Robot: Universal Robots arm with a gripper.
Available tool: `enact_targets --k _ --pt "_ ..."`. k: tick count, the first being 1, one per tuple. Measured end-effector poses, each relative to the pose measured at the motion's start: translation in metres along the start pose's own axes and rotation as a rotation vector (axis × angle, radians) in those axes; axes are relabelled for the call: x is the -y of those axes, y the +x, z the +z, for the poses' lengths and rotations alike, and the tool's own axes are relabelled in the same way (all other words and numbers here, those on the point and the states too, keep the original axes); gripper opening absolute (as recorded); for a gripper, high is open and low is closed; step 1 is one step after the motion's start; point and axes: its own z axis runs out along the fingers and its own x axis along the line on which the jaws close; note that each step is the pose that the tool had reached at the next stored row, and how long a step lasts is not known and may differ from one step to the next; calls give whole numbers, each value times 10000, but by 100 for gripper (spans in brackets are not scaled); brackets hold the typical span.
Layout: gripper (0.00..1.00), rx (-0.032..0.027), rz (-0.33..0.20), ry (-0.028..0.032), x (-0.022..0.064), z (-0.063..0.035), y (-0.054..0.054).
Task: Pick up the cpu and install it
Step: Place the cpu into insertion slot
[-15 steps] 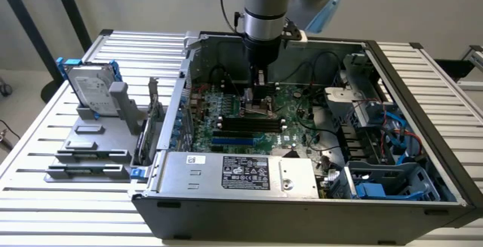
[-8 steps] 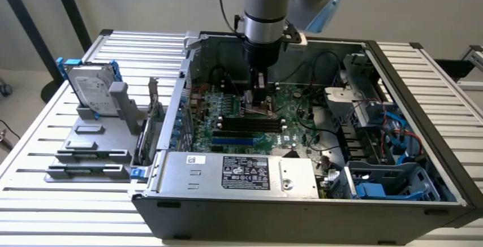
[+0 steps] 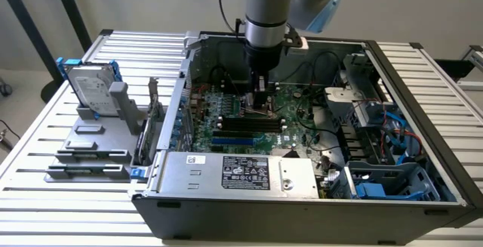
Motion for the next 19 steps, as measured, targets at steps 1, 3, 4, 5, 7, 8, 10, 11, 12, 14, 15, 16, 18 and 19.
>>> enact_targets --k 1,3,4,5,7,8,10,11,12,14,15,16,18,19 --pt "55 2 95 -5 0 8 0" --pt "55 6 289 -15 0 26 -1" --pt "55 8 376 -19 0 35 -2" --pt "55 8 428 -21 -1 42 -2" --pt "55 9 442 -21 -1 49 -2" --pt "55 11 442 -21 -1 51 -3" --pt "55 7 441 -23 -2 57 -3" --pt "55 6 441 -24 -2 62 -3" --pt "55 7 441 -23 -1 68 -3" --pt "55 7 439 -23 -1 78 -4" --pt "55 7 439 -23 -1 81 -4" --pt "55 8 439 -21 -1 83 -5" --pt "55 5 438 -23 -1 89 -4" --pt "55 6 436 -23 -1 92 -5"
